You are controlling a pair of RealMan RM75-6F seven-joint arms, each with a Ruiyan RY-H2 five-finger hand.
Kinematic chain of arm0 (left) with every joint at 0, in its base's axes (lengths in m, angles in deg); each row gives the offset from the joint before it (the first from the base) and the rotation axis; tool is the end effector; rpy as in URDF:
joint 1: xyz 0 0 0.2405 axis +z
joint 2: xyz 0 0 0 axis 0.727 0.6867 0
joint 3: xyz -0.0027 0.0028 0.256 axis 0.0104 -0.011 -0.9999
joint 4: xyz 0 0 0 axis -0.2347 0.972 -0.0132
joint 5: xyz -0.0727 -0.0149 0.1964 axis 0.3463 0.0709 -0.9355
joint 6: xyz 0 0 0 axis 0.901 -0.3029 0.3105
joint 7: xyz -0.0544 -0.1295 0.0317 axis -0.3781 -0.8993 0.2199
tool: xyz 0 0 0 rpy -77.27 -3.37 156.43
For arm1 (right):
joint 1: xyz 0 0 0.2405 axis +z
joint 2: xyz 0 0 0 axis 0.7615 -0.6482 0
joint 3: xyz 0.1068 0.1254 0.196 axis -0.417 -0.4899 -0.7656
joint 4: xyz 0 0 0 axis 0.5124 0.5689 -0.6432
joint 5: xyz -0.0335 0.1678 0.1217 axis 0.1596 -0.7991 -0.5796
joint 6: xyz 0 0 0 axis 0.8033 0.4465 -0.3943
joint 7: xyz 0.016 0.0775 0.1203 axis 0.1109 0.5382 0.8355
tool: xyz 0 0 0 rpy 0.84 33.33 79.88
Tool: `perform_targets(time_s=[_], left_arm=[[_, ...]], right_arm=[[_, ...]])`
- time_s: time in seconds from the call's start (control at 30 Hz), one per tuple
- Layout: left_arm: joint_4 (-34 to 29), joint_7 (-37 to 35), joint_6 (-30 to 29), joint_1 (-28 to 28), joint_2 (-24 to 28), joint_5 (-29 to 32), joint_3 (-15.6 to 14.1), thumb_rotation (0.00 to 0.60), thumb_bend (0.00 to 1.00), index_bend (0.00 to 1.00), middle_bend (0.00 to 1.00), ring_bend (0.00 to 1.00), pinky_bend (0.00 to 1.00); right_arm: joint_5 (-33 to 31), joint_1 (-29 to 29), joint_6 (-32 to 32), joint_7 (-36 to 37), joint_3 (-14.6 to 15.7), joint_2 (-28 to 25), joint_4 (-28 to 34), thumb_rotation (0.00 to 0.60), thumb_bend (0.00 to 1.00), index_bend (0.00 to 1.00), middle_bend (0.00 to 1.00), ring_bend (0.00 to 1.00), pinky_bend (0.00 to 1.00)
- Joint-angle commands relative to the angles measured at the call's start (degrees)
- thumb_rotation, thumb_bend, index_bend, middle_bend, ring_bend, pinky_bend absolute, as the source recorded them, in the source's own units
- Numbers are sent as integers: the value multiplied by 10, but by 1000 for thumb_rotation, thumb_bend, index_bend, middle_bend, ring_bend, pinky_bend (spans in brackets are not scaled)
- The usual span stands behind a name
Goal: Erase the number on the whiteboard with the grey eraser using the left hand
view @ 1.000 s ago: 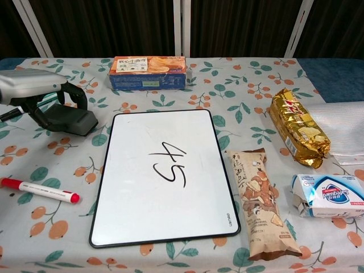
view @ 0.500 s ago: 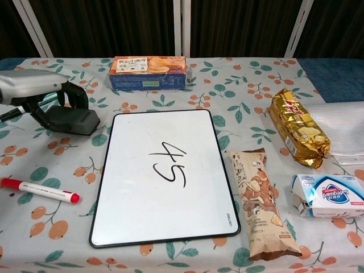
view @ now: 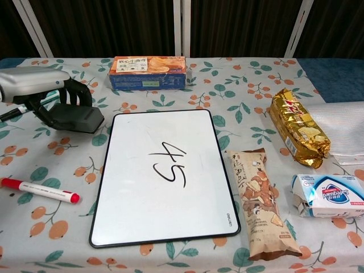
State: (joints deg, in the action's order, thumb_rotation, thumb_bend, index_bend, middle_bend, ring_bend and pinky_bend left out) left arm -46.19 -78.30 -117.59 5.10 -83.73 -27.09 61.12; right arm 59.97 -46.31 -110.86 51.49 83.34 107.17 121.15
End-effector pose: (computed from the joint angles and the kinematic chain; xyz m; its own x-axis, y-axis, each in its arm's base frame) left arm -0.2270 0.3564 0.0072 0.5286 0.3220 0.7854 0.8070 -0.4777 -0.3473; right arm -0.3517 -0.1829 0.1716 0.4043 0.0393 0.9138 -0.9129 0.0795 0.4005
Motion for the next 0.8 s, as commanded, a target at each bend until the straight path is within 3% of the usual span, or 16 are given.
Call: perform_targets(time_s=[0.03,0.43,0.67,0.8], left_arm=[[-30,15,0,-3,13,-2,1,600,334,574,518,395,424],[-226,153,-30,5,60,-30,-18,600,334,615,554,426,454],[-247,195,-38,18,27,-58,-47,600,335,631,566,437,465],[-238,221,-45,20,-2,-69,-48,600,335,640,576,447,474]], right_arm=[[0,1,1,1,-1,0,-1,600,261,0,0,0,0],[-10,5,5,18,-10,-3,-9,600,262,0,0,0,0],[-9,9,8,26,-12,-4,-10,600,261,0,0,0,0],[-10,9,7,30,-13,-4,-11,600,261,0,0,0,0]])
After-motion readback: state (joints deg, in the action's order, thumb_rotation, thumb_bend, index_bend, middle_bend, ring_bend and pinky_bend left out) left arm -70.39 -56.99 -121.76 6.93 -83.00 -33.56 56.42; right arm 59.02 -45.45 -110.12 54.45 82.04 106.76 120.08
